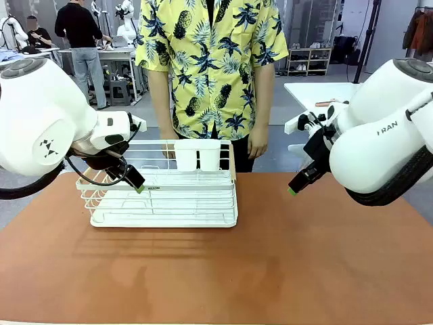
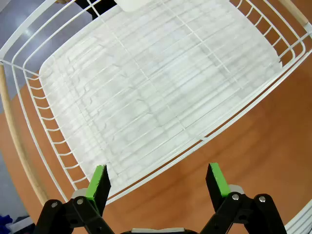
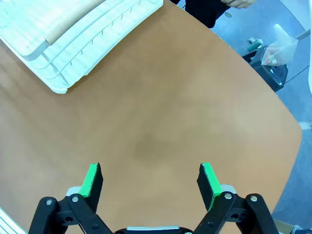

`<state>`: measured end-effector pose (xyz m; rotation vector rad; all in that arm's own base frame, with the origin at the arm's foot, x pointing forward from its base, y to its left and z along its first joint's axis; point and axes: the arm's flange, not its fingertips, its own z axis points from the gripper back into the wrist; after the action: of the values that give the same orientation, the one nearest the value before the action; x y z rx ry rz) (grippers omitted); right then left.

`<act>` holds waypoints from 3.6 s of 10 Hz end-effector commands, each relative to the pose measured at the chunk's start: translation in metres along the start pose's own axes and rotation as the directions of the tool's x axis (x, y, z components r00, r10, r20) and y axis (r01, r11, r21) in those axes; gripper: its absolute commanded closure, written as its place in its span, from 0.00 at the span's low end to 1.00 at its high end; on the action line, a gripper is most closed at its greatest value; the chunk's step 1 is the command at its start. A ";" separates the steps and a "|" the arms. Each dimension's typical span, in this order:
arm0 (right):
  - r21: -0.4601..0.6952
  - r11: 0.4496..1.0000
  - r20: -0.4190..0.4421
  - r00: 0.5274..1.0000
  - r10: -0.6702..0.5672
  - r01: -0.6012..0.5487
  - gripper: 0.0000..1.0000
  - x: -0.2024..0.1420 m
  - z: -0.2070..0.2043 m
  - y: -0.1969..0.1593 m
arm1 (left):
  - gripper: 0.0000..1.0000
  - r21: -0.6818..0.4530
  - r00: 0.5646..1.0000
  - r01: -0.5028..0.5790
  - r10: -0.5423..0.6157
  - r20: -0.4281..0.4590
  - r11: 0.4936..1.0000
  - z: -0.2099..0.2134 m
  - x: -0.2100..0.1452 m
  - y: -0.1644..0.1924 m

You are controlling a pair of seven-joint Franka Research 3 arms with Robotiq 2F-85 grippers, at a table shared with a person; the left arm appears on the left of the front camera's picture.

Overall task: Clean the table.
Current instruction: Pick up the Lint Roller when the human hands it over.

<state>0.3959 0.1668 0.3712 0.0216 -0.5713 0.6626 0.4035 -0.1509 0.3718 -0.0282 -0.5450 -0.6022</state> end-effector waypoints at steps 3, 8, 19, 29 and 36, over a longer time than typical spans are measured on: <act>0.000 1.000 0.000 1.000 0.000 0.000 0.00 0.000 0.000 0.000 | 0.00 0.000 1.000 0.000 0.000 0.000 1.000 0.000 0.000 0.000; 0.000 1.000 0.000 1.000 0.000 0.000 0.00 0.000 0.000 0.000 | 0.00 0.000 1.000 0.000 0.000 0.000 1.000 0.000 0.000 0.000; 0.753 0.518 -0.162 0.876 -0.454 0.407 0.00 0.018 0.090 -0.124 | 0.00 -0.815 0.861 -0.390 0.485 -0.157 0.429 0.106 -0.027 0.141; 0.765 0.250 -0.124 0.516 -0.848 0.594 0.00 -0.173 0.148 -0.310 | 0.00 -0.756 0.431 -0.641 0.876 -0.216 0.129 0.190 -0.264 0.319; 0.737 0.231 -0.136 0.474 -0.870 0.635 0.00 -0.191 0.155 -0.317 | 0.00 -0.737 0.382 -0.668 0.898 -0.219 0.105 0.187 -0.284 0.319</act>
<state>0.3835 -0.2253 0.4549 1.1491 -0.4780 -0.1988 0.2963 0.2979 0.4335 -1.2035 -0.4236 0.3777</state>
